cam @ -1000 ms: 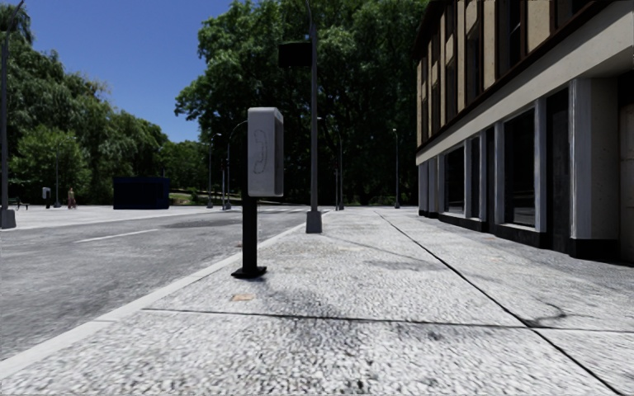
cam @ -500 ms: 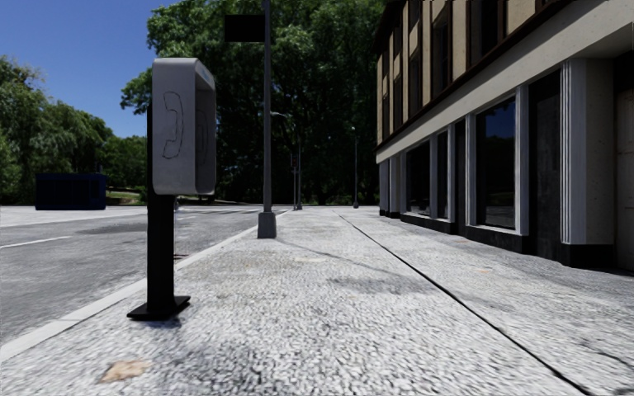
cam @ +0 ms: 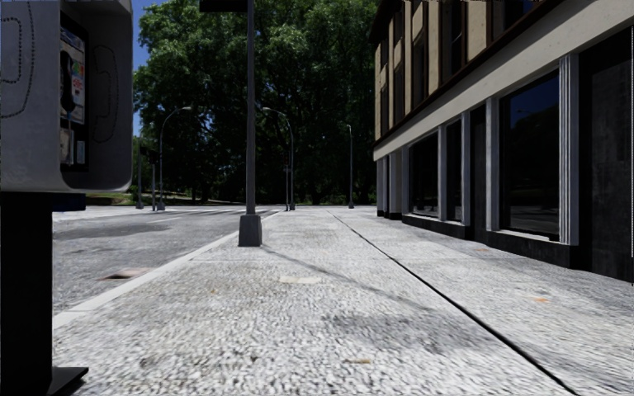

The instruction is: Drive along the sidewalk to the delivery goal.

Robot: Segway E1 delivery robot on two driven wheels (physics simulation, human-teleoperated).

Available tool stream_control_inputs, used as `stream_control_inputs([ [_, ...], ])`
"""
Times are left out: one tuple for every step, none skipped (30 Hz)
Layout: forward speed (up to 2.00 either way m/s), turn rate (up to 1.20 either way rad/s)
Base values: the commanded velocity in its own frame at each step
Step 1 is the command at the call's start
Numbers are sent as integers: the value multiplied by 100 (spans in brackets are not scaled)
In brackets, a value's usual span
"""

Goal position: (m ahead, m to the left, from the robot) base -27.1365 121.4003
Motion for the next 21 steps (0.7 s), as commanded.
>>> stream_control_inputs([
  [200, 0],
  [200, 0],
  [200, 0],
  [200, 0],
  [200, 0],
  [200, 0],
  [200, 0],
  [200, 0],
  [200, 0],
  [200, 0],
  [200, 0],
  [200, 0],
  [200, 0],
  [200, 0],
  [200, 0],
  [200, 0],
  [200, 0],
  [200, 0],
  [200, 0],
  [200, 0],
  [200, 0],
])
